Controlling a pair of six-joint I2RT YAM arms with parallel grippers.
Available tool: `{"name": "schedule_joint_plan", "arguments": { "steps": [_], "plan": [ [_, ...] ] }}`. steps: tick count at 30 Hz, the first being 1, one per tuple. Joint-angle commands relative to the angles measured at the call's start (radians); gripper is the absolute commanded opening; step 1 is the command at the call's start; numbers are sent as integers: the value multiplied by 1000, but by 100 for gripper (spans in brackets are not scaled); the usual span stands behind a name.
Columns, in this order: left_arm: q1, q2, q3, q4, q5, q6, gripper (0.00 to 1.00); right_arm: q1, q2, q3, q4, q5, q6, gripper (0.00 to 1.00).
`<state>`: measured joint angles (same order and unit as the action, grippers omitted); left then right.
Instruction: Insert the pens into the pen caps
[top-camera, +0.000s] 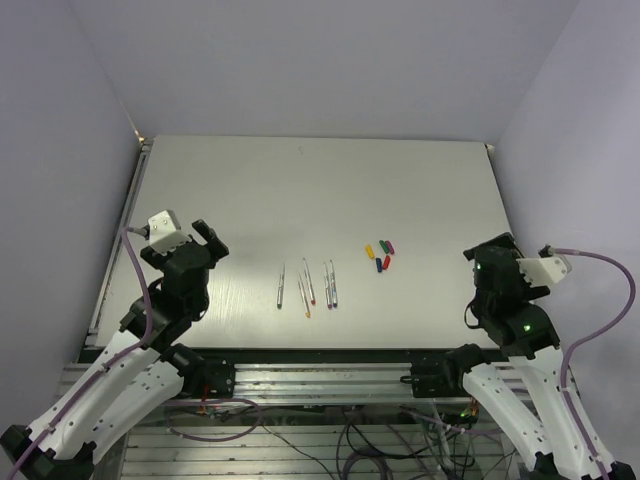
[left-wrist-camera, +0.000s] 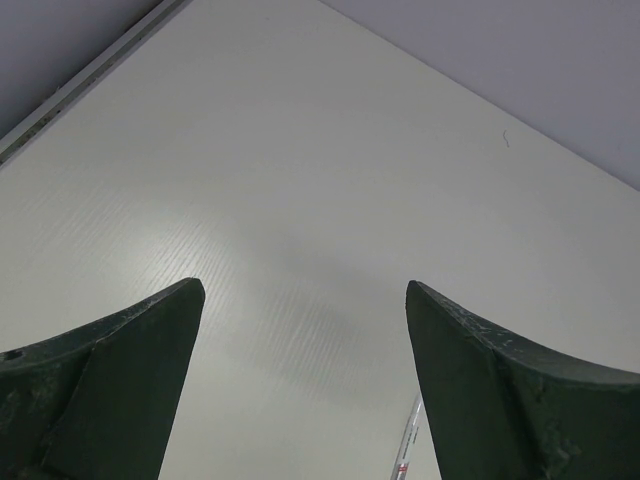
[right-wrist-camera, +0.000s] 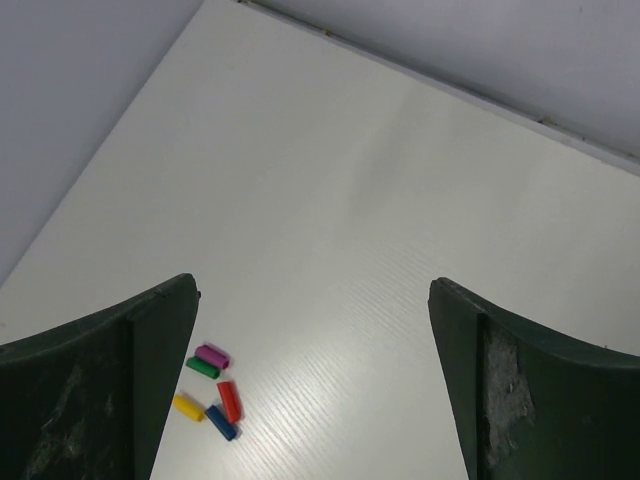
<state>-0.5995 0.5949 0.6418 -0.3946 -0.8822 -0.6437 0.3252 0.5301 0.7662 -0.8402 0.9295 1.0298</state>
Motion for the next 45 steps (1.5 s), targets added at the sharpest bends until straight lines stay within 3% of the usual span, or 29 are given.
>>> {"name": "schedule_joint_plan", "arguments": {
  "steps": [1,4,6,9,14,17,20,26,37,41,45],
  "plan": [
    [-5,2,-2,-1,0,-3,93,-4,-15,-14,113,-54,-168,100],
    [-5,1,4,-7,-2,-1,93,-4,-6,7,117,-48,-138,100],
    [-5,-1,7,-10,-5,-3,93,-5,-8,5,204,-109,-325,100],
    [-5,-7,3,-10,-4,-6,93,-3,-21,-39,315,-231,-465,100],
    [-5,-8,-6,-3,3,-8,93,-5,6,-114,383,-229,-482,100],
    [-5,4,2,-3,10,-1,93,-4,92,-66,292,-204,-431,100],
    [-5,22,4,25,37,22,93,-5,157,-39,321,-274,-505,100],
    [-5,65,5,83,191,101,93,-4,180,-70,473,-418,-512,100],
    [-23,68,-48,81,426,123,93,-4,200,-136,640,-499,-537,96],
    [-84,13,-56,11,385,137,93,-4,173,-163,730,-570,-674,94],
    [-165,0,-50,-37,336,117,93,-5,128,-197,797,-563,-659,93]
  ]
}}
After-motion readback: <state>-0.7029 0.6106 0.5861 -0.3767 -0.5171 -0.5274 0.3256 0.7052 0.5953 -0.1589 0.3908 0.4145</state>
